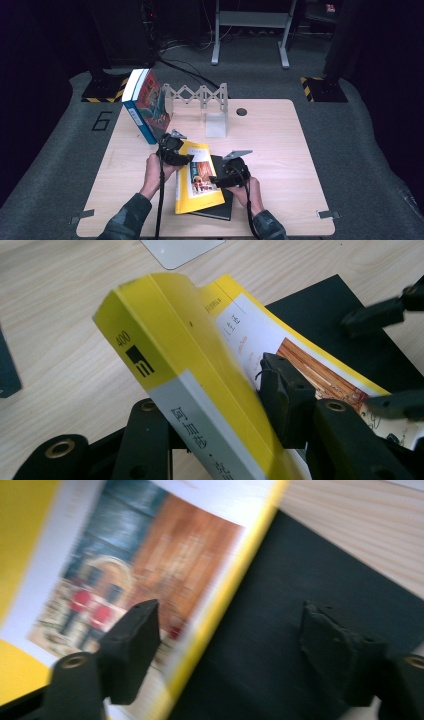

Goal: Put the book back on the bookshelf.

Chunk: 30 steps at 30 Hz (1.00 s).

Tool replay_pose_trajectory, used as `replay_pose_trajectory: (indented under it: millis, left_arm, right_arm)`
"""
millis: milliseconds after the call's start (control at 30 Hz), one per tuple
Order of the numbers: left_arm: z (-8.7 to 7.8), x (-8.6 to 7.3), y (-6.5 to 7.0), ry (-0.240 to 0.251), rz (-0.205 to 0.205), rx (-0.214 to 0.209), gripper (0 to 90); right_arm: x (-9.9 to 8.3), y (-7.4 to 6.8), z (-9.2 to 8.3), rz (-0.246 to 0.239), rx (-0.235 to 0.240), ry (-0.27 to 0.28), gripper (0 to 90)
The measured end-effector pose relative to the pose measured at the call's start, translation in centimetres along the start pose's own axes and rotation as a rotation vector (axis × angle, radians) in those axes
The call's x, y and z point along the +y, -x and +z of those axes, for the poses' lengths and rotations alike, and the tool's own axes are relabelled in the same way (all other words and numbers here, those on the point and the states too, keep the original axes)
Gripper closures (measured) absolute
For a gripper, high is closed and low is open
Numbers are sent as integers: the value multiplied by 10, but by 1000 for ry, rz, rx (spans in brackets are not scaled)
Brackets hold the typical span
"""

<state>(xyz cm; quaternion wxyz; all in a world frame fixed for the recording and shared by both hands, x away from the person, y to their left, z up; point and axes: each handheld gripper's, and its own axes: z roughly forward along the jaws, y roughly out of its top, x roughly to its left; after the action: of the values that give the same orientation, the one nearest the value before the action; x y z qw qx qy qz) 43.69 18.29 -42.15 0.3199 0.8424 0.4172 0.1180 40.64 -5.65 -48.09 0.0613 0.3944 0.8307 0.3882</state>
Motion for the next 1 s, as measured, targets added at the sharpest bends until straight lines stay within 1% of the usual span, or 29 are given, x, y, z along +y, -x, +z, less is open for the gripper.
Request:
replay_pose_trajectory:
  millis: [33,67,100,133,200,233,300,400,467,500,533,600,667,700,800,900,933,1000]
  left_arm:
    - [0,0,0,1,5,1,595]
    - [-1,0,0,6,1,1,595]
    - [-1,-1,0,13,-6,2,596]
    - [-1,-1,-1,11,-3,-1,597]
    - [-2,-2,-2,14,-11,-5,597]
    - [-2,-2,-3,17,-11,-5,598]
    - [-4,-3,-4,20,-13,-11,600]
    - [-5,-3,-4,29,-16,-15,606]
    - [-5,-3,-4,37,-21,-22,608]
    - [-5,-3,-4,37,-20,-23,610]
    - [-6,-2,-4,38,-13,-21,610]
    - [-6,-2,-5,38,-20,-31,612]
    - [-6,-2,-6,42,-35,-41,618]
    - [-7,-1,-6,42,-34,-36,621]
    - [-8,-1,-7,49,-46,-47,629]
    - [-10,-1,-7,65,-59,-54,645]
    - [-11,0,-7,73,-59,-57,651]
    - [-13,0,-6,92,-72,-67,662]
  right_arm:
    - [-3,4,-4,10,-26,11,195]
    - [-7,10,-10,12,-49,21,175]
    - [-11,16,-16,26,-82,37,154]
    - [-15,23,-22,39,-113,48,146]
    - [-25,38,-34,76,-162,73,122]
    - [-30,47,-38,84,-188,81,93]
    - [-39,62,-43,120,-243,64,62]
    - [-54,82,-46,145,-307,46,42]
    - [-61,88,-46,143,-364,41,54]
    - [-64,90,-44,134,-395,34,50]
    - [-65,92,-43,139,-410,22,43]
    - [-69,97,-40,141,-425,11,37]
    - [-71,101,-38,144,-424,8,24]
    - [-72,103,-38,149,-414,20,23]
    - [-75,107,-38,141,-415,54,23]
    - [-76,108,-38,134,-410,62,23]
    - [-76,107,-38,132,-412,65,25]
    - [-76,107,-38,130,-417,70,28]
